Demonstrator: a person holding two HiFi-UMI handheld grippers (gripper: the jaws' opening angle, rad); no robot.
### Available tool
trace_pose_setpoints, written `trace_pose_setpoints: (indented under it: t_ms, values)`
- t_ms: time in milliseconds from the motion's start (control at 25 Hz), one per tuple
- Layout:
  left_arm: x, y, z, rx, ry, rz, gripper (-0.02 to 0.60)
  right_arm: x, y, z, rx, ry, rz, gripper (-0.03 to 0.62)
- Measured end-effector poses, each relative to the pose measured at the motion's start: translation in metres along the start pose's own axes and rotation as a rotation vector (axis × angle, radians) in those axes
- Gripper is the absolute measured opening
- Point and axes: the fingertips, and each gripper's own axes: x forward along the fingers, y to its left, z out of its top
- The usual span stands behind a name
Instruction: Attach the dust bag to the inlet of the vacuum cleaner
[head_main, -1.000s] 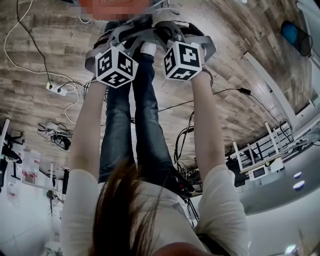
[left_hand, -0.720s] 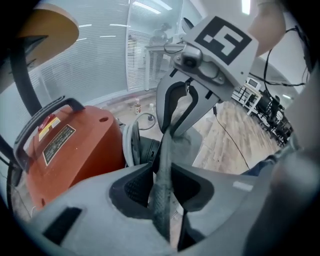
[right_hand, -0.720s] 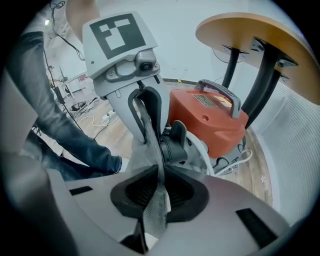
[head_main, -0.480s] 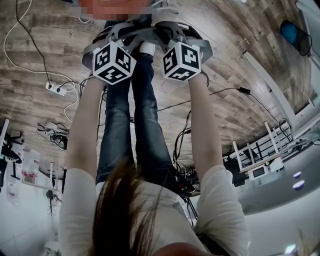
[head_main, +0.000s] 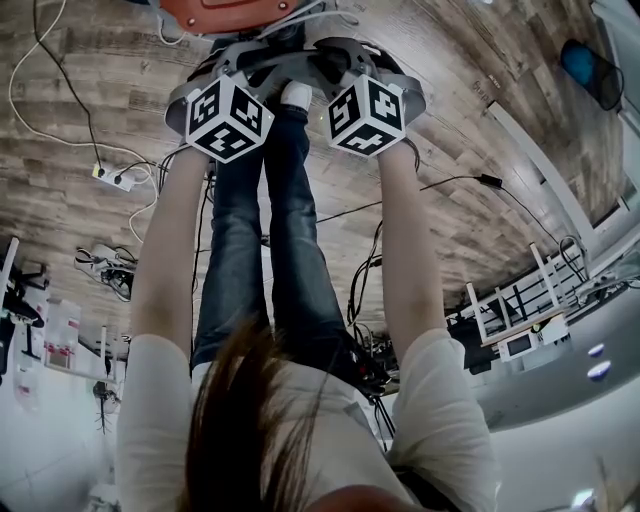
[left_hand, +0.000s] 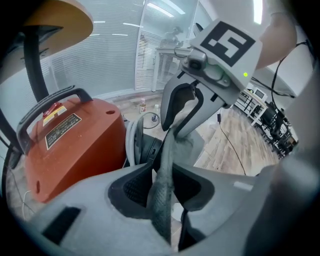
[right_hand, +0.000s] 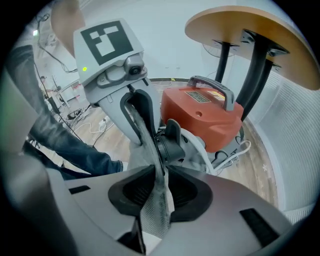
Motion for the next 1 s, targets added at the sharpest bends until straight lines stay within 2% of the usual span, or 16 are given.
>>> trace_pose_setpoints:
  t_ms: [80, 320, 440, 560, 1000]
  values:
    - [0.000, 0.000, -0.001, -0.021, 0.001, -0.007, 0.123, -0.001, -0.003, 0.000, 0.046, -0.005, -0.004, 0.112]
    - [-0.001, -0.010, -0.004, -0.055, 0.012, -0.063, 0.183, 0.001, 0.006, -0.002, 0.071, 0.015, 0.008, 0.133]
    - [-0.003, -0.012, -0.002, -0.095, -0.010, -0.060, 0.197, 0.001, 0.009, -0.001, 0.105, 0.010, 0.020, 0.175]
    - [-0.003, -0.013, 0.000, -0.127, -0.022, -0.056, 0.209, 0.001, 0.011, 0.001, 0.113, 0.008, 0.022, 0.186]
    - [-0.014, -0.013, 0.004, -0.152, -0.044, -0.021, 0.222, -0.013, 0.012, 0.008, 0.164, -0.024, -0.006, 0.202]
